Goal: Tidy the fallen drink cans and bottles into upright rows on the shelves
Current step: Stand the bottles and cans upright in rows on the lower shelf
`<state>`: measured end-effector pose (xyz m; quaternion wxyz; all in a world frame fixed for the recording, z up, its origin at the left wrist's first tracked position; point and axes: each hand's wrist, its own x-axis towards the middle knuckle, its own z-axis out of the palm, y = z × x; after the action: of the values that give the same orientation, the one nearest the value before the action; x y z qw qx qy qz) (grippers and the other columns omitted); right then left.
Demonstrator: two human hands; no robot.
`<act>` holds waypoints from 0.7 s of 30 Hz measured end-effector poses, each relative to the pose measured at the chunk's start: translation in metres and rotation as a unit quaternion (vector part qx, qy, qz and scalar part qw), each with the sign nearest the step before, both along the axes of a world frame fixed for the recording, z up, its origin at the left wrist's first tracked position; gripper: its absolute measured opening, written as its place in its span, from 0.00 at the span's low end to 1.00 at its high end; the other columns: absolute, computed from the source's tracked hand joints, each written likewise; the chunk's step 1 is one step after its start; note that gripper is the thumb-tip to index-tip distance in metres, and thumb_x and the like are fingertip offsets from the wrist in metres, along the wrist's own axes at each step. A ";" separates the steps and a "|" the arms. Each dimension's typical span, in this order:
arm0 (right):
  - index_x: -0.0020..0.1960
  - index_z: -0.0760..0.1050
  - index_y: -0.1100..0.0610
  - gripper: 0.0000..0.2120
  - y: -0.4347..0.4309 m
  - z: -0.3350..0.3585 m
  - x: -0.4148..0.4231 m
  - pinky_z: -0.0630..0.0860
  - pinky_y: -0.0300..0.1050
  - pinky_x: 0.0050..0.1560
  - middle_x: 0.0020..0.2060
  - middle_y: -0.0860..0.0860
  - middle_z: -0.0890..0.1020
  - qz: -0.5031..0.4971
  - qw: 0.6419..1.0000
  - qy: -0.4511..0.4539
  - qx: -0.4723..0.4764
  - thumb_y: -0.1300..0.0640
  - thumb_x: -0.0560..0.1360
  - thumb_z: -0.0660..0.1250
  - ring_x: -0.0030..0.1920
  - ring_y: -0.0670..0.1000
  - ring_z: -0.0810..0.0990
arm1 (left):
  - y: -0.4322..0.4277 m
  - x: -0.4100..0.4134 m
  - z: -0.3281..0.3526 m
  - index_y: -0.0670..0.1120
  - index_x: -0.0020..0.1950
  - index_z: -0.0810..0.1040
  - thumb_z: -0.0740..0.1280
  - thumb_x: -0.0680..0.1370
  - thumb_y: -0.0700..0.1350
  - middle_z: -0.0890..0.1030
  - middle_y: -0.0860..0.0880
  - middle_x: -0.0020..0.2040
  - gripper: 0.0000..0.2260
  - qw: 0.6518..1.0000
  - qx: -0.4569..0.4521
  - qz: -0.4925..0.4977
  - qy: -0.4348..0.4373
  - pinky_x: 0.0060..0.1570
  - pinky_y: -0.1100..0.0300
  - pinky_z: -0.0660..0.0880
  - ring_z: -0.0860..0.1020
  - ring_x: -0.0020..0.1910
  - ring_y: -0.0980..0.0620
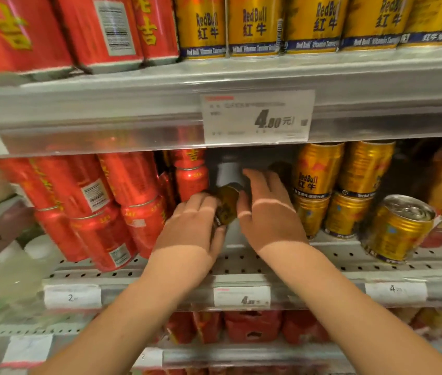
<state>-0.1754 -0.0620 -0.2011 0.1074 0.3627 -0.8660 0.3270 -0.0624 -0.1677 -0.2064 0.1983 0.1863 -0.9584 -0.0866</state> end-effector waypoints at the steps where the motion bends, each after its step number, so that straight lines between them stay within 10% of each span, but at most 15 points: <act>1: 0.76 0.65 0.53 0.24 -0.006 0.000 -0.004 0.69 0.51 0.66 0.69 0.58 0.69 -0.017 0.999 0.034 0.020 0.52 0.81 0.61 0.67 0.59 0.70 | -0.001 0.003 0.000 0.47 0.69 0.72 0.68 0.79 0.49 0.73 0.47 0.66 0.20 1.000 0.016 0.005 0.009 0.63 0.50 0.71 0.73 0.62 0.44; 10: 0.79 0.56 0.55 0.27 -0.057 0.006 -0.032 0.63 0.64 0.70 0.77 0.63 0.56 -0.141 0.956 0.038 0.255 0.46 0.83 0.53 0.77 0.69 0.51 | 0.010 0.006 -0.015 0.50 0.76 0.65 0.67 0.80 0.50 0.65 0.51 0.73 0.25 0.995 0.082 0.027 0.047 0.63 0.53 0.70 0.71 0.66 0.45; 21: 0.76 0.62 0.65 0.25 -0.044 0.012 -0.048 0.66 0.54 0.70 0.73 0.66 0.62 -0.167 0.900 0.088 0.392 0.58 0.81 0.60 0.73 0.64 0.63 | 0.009 0.010 -0.020 0.49 0.75 0.67 0.67 0.80 0.49 0.67 0.51 0.74 0.25 0.992 0.096 0.014 0.075 0.63 0.54 0.70 0.71 0.65 0.45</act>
<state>-0.2235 -0.1057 -0.1891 0.0852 0.2526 -0.9591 -0.0954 -0.0521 -0.1585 -0.2261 0.2518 0.2106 -0.9254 -0.1896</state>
